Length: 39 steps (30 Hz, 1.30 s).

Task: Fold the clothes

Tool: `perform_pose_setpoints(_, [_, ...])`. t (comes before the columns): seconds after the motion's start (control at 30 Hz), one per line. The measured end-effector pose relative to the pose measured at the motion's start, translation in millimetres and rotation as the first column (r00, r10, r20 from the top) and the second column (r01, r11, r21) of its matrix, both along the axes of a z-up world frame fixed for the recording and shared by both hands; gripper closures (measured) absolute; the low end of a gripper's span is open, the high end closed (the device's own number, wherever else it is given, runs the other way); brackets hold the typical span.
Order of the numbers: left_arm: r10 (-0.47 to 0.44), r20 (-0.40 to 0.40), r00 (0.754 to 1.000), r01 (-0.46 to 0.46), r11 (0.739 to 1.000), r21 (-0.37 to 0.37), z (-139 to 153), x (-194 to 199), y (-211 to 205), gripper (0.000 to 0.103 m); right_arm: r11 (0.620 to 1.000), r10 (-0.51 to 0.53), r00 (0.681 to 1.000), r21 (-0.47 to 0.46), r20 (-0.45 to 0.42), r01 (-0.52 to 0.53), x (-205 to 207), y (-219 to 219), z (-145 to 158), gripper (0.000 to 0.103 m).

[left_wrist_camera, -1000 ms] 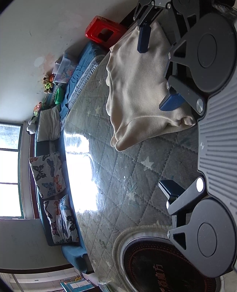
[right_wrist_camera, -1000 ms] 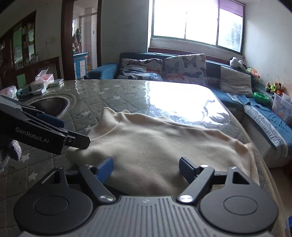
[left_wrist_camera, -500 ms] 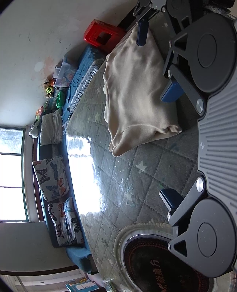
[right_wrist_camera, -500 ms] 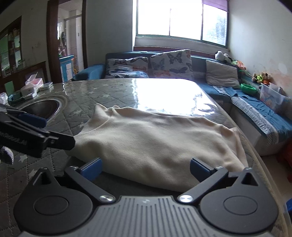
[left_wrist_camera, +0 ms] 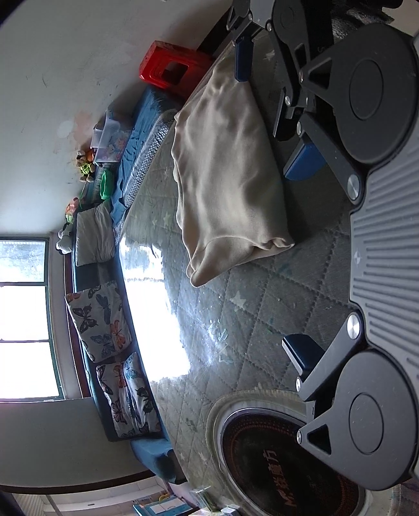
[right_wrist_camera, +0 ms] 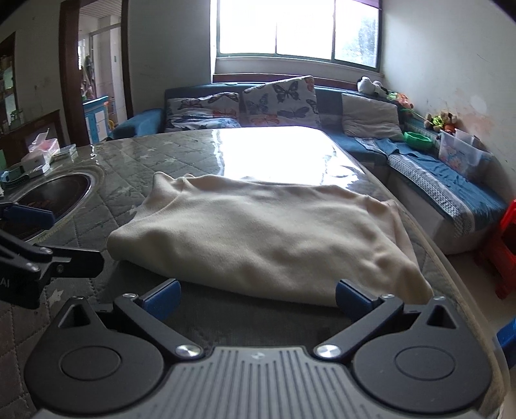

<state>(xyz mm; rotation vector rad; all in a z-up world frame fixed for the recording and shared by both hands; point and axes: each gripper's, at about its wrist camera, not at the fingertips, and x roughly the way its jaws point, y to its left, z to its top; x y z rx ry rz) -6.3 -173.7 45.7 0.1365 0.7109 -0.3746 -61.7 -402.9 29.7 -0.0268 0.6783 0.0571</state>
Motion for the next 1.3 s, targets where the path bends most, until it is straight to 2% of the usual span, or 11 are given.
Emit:
perform_pose_setpoints(0.63, [-0.003,0.047,0.999,0.002,1.0,0.013,-2.8,-36.8,-4.8,0.0,0.988,-0.148,0.989,0.029,-0.028,0.148,-25.1,1.2,-0.9,0.0])
perform_pose_setpoints(1.3, [-0.023,0.031,0.999,0.024,1.0,-0.001,-10.2,-45.6,-16.2,0.0,0.979,-0.195,0.98,0.046,-0.043,0.197,-29.2,-4.5,-4.0,0.0])
